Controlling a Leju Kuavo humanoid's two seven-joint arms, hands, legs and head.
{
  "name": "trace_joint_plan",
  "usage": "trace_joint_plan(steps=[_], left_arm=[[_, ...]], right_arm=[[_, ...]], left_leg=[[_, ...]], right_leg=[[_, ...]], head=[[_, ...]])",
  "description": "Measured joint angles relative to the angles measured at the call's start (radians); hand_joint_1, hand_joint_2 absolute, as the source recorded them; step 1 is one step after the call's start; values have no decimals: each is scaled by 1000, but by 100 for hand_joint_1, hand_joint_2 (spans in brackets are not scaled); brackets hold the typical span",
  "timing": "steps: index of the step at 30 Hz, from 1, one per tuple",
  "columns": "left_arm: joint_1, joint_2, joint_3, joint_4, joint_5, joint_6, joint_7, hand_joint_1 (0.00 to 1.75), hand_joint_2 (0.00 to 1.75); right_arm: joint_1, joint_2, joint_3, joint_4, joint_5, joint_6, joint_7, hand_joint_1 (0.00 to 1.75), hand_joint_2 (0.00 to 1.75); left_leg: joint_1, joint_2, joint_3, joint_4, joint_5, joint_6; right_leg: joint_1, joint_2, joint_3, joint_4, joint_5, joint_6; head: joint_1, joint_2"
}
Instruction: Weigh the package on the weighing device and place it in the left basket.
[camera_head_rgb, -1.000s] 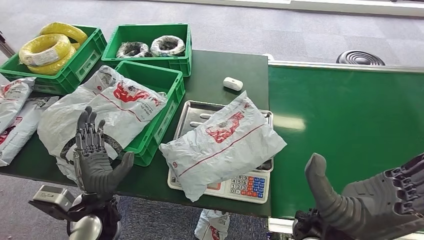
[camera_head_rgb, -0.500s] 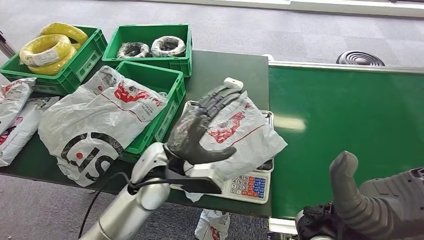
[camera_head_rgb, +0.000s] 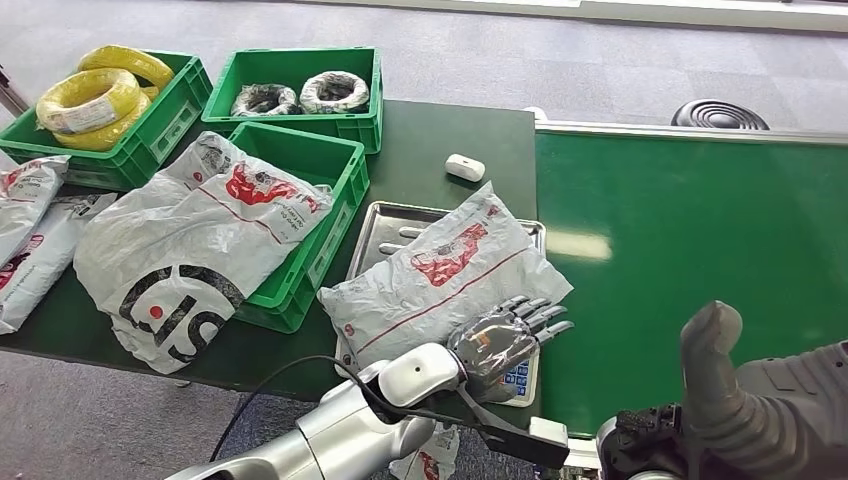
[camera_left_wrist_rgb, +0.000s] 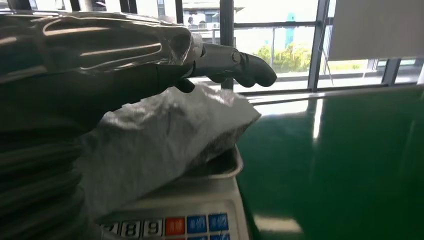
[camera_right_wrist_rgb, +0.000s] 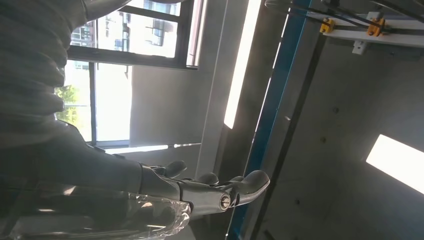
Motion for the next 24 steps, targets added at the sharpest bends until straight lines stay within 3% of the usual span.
trace_joint_plan(steps=[8, 24], left_arm=[[-6, -17, -58, 174, 3, 36, 48, 0, 175], [-24, -35, -67, 285, 55, 80, 58, 0, 175]], right_arm=[[-3, 0, 0, 14, -12, 0, 0, 0, 175], [-22, 0, 2, 45, -24, 0, 0, 0, 175]], left_leg=[[0, 0, 0, 0, 0, 0], [0, 0, 1, 0, 0, 0]], right_leg=[[0, 0, 0, 0, 0, 0], [0, 0, 2, 0, 0, 0]], head=[[0, 0], [0, 0]])
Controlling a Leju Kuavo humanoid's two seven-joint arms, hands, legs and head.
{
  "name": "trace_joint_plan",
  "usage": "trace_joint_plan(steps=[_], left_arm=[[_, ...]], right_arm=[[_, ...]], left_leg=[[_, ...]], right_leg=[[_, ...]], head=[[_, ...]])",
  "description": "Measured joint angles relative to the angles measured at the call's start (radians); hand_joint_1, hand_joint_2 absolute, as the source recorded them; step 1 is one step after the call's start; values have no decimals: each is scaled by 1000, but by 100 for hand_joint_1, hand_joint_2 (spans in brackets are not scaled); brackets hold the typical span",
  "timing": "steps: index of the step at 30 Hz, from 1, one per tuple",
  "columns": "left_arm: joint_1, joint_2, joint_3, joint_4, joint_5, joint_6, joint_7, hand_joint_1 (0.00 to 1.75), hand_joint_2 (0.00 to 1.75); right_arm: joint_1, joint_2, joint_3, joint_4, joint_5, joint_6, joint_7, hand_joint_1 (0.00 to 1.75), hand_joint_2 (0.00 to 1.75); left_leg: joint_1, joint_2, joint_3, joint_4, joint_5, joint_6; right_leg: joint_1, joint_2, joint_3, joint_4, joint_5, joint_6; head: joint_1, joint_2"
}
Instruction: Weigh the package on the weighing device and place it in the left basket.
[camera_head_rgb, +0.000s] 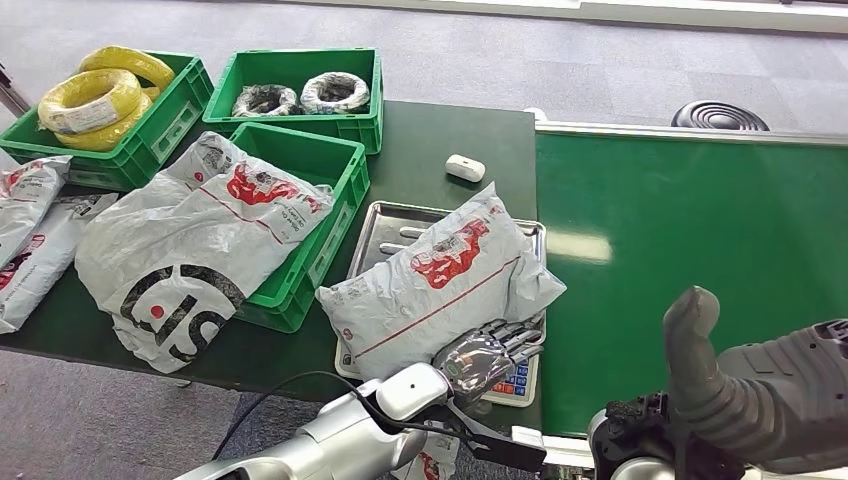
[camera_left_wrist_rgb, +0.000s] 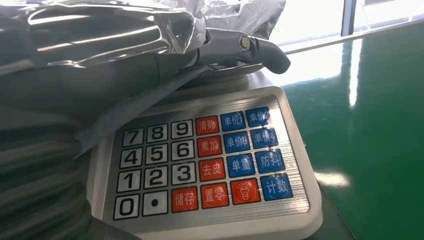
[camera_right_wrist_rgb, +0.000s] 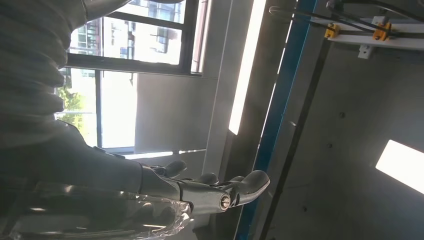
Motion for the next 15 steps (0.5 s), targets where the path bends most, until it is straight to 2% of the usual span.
trace_joint_plan(steps=[4, 7, 11, 13, 15], left_arm=[[-2, -1, 0, 3, 3, 1, -3, 0, 175], [-3, -2, 2, 2, 32, 2, -37, 0, 175], [-4, -3, 38, -39, 177, -52, -190, 0, 175], [-4, 2, 75, -96, 278, -130, -298, 0, 175], [4, 21, 129, -213, 375, -248, -378, 0, 175]], right_arm=[[-4, 0, 0, 6, 0, 0, 0, 0, 175], [-6, 0, 0, 10, 0, 0, 0, 0, 175], [-11, 3, -2, 16, -3, 0, 0, 0, 175], [-14, 4, -4, 19, -12, 0, 0, 0, 175], [-16, 4, -6, 23, -25, 0, 0, 0, 175]], left_leg=[[0, 0, 0, 0, 0, 0], [0, 0, 0, 0, 0, 0], [0, -1, 0, 0, 0, 0], [0, -1, -1, 0, 0, 0], [0, -1, -1, 0, 0, 0]], right_leg=[[0, 0, 0, 0, 0, 0], [0, 0, 0, 0, 0, 0], [0, -1, 0, 0, 0, 0], [0, -1, 0, 0, 0, 0], [0, -1, 0, 0, 0, 0]], head=[[0, 0], [0, 0], [0, 0], [0, 0], [0, 0]])
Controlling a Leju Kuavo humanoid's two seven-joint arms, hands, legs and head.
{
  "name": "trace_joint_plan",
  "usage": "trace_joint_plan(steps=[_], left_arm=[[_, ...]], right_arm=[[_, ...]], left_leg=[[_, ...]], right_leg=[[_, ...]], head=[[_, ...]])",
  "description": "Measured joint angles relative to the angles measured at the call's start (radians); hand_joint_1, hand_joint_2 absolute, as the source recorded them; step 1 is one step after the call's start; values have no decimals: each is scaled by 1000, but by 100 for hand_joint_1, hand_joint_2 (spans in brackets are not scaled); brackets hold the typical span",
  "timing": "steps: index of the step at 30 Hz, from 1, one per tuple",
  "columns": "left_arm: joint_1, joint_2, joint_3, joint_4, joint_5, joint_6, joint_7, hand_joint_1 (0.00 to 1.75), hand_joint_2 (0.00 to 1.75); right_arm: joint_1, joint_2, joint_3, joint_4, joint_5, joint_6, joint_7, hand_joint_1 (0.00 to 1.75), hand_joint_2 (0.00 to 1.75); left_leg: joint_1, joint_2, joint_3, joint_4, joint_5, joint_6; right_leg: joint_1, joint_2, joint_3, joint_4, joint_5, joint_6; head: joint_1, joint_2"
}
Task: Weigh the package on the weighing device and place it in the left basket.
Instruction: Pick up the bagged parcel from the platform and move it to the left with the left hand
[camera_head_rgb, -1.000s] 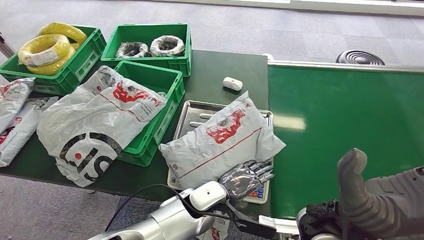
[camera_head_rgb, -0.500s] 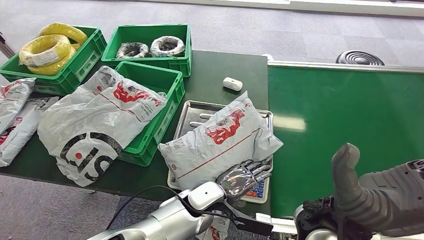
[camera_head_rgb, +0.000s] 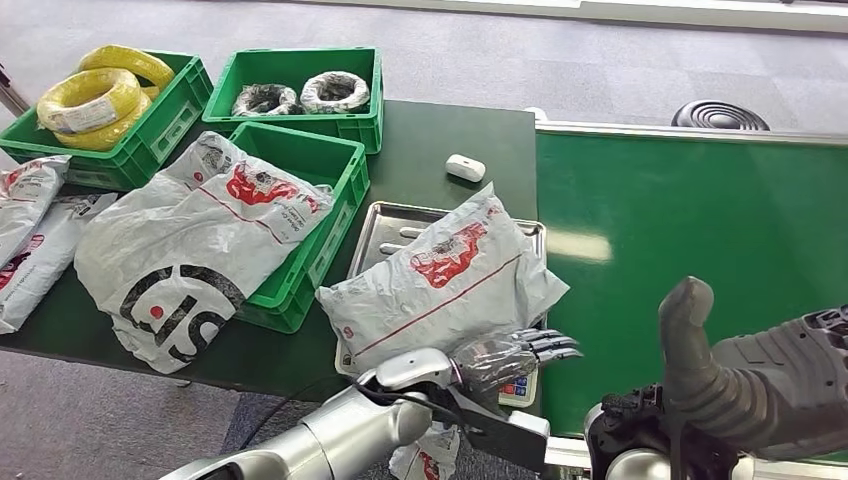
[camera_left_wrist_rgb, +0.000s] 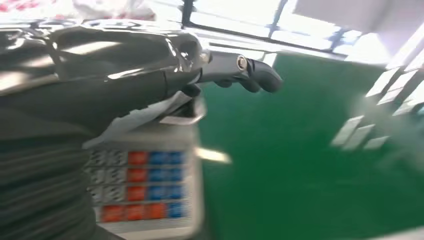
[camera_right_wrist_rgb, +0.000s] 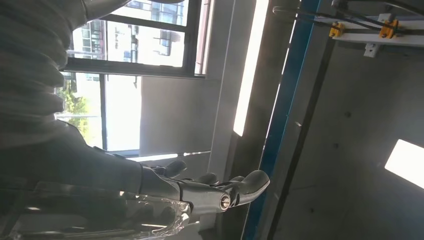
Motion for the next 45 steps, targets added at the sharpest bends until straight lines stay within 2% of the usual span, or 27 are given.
trace_joint_plan(steps=[2, 6, 12, 18, 21, 23, 24, 28, 31, 33, 36, 40, 45], left_arm=[[7, 25, 59, -133, 59, -89, -29, 0, 175], [17, 59, 130, -287, 77, -127, -34, 0, 175], [30, 89, 168, -394, 100, -154, -54, 0, 175], [49, 130, 234, -519, 287, -342, -112, 0, 175], [51, 148, 271, -568, 336, -380, -115, 0, 175], [50, 152, 289, -580, 297, -334, -91, 0, 175], [47, 151, 296, -578, 239, -271, -58, 0, 175], [-3, 127, 292, -475, -257, 155, 202, 0, 175], [-55, 92, 263, -325, -520, 315, 338, 0, 175], [-87, 65, 241, -210, -634, 361, 410, 0, 175], [-117, 37, 218, -83, -715, 383, 477, 0, 175], [-139, 15, 203, 18, -740, 389, 505, 0, 175], [-153, 2, 198, 80, -750, 385, 518, 0, 175]], right_arm=[[-1, 0, -1, 1, -7, 0, 0, 0, 175], [-1, 0, -3, 2, -10, 0, 0, 0, 175], [-5, 0, -4, 5, -13, 0, 0, 0, 175], [-5, 0, -8, 5, -18, 0, 0, 0, 175], [-4, 0, -14, 4, -13, 0, 0, 0, 175], [-1, 2, -19, -1, 0, 0, 0, 0, 175], [3, 3, -22, -5, 9, 0, 0, 0, 175], [25, 13, -32, -29, 42, 0, 0, 0, 175], [30, 16, -33, -33, 43, 0, 0, 0, 175], [30, 19, -33, -34, 41, 0, 0, 0, 175], [30, 26, -32, -33, 40, 0, 0, 0, 175], [30, 33, -28, -33, 41, 0, 0, 0, 175], [30, 40, -26, -32, 43, 0, 0, 0, 175]], left_leg=[[0, 0, 0, 0, 0, 0], [0, 0, 0, 0, 0, 0], [0, 0, 0, 0, 0, 0], [0, 0, 0, 0, 0, 0], [1, 0, 0, 0, 0, 0], [1, 0, 0, 0, 0, 0], [1, 0, 0, 0, 0, 0], [1, 0, 0, 0, 0, 0], [0, 0, 0, 0, 0, 0], [0, 0, 0, 0, 0, 0], [0, 1, 0, 0, 0, 0], [1, 1, 0, 0, 0, 0], [1, 1, 0, 0, 0, 0]], right_leg=[[0, 0, 0, 0, 0, 0], [0, 0, -1, 0, 0, 0], [0, 0, 0, 0, 0, 0], [0, 0, -1, 0, 0, 0], [1, 0, -1, 0, 0, 0], [1, 0, -1, 0, 0, 0], [1, 0, -1, 0, 0, 0], [0, 0, -1, 0, 0, 0], [0, 0, -1, 0, 0, 0], [0, 0, -1, 0, 0, 0], [0, 1, -1, 0, 0, 0], [1, 1, -2, 0, 0, 0], [1, 1, -1, 0, 0, 0]], head=[[0, 0], [0, 0], [0, 0], [0, 0], [0, 0], [0, 0], [0, 0], [0, 0], [0, 0], [0, 0], [0, 0], [0, 0], [0, 0]])
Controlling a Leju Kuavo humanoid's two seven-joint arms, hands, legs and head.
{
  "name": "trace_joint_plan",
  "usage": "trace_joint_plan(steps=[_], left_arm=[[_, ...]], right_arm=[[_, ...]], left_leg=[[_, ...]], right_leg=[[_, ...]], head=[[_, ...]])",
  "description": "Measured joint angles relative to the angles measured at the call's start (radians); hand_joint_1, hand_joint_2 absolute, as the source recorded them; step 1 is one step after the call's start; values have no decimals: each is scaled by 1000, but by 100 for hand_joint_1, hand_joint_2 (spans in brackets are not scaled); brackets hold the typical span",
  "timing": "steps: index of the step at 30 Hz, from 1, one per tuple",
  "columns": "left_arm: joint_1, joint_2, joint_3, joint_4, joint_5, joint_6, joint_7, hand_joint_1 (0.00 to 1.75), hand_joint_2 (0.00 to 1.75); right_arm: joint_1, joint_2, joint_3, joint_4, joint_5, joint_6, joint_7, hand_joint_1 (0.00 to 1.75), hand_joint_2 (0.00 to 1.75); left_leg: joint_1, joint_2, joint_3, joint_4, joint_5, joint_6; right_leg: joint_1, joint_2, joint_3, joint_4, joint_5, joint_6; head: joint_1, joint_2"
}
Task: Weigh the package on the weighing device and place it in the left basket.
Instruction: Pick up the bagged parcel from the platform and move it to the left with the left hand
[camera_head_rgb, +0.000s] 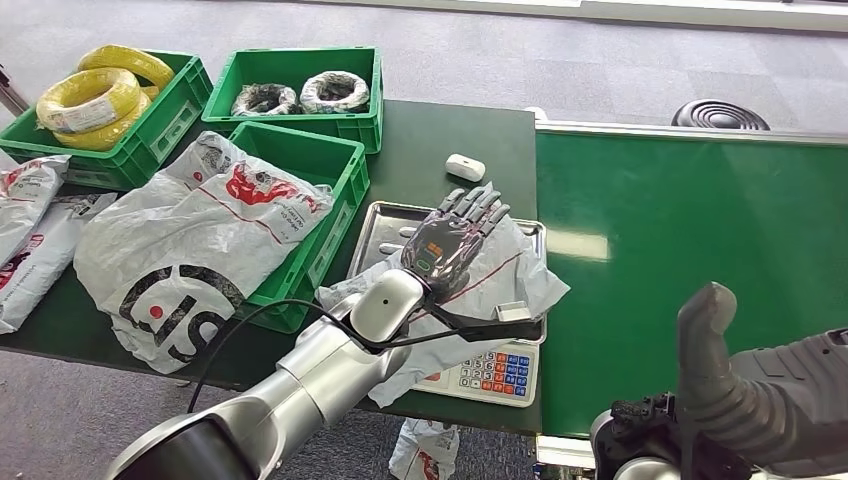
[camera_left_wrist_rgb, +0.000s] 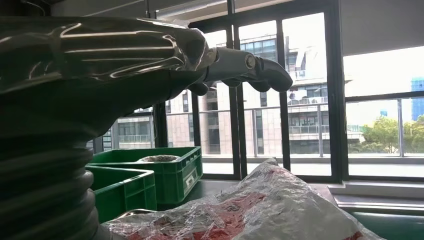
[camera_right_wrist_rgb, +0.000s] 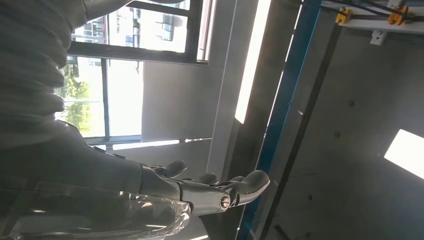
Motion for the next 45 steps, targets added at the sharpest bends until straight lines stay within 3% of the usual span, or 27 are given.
trace_joint_plan(steps=[8, 13, 21, 41, 42, 45], left_arm=[[-13, -6, 4, 45, 18, -35, -24, 0, 175], [-14, -9, 12, 68, 41, -162, -79, 0, 175], [-37, -22, 3, 130, 49, -319, -66, 0, 175], [-62, -27, -6, 192, 55, -356, -48, 0, 175], [-62, -27, -6, 193, 55, -357, -48, 16, 175], [-63, -27, -6, 196, 57, -367, -47, 139, 175]], right_arm=[[-1, 5, 2, 9, -6, 0, 0, 0, 175], [-9, 5, 5, 21, -18, 0, 0, 0, 175], [-13, 4, 12, 39, -28, 0, 0, 0, 175], [-19, 3, 27, 53, -41, 0, 0, 0, 175], [-20, 3, 27, 53, -41, 0, 0, 0, 175], [-23, 3, 28, 55, -43, 0, 0, 0, 175]], left_leg=[[0, 0, 0, 0, 0, 0], [0, 0, 0, 0, 0, 0], [0, 0, 4, 0, -1, 0], [2, 1, 15, -1, -2, -1], [2, 1, 16, -1, -2, -1], [2, 0, 16, -1, -2, -1]], right_leg=[[0, 0, 0, 0, 0, 0], [0, 0, 0, 0, 0, 0], [0, 0, 5, 0, 0, 0], [1, 0, 17, 0, -1, -1], [1, 0, 17, 0, -1, -1], [1, 0, 18, 0, -1, -1]], head=[[0, 0], [0, 0], [0, 0], [0, 0], [0, 0], [0, 0]])
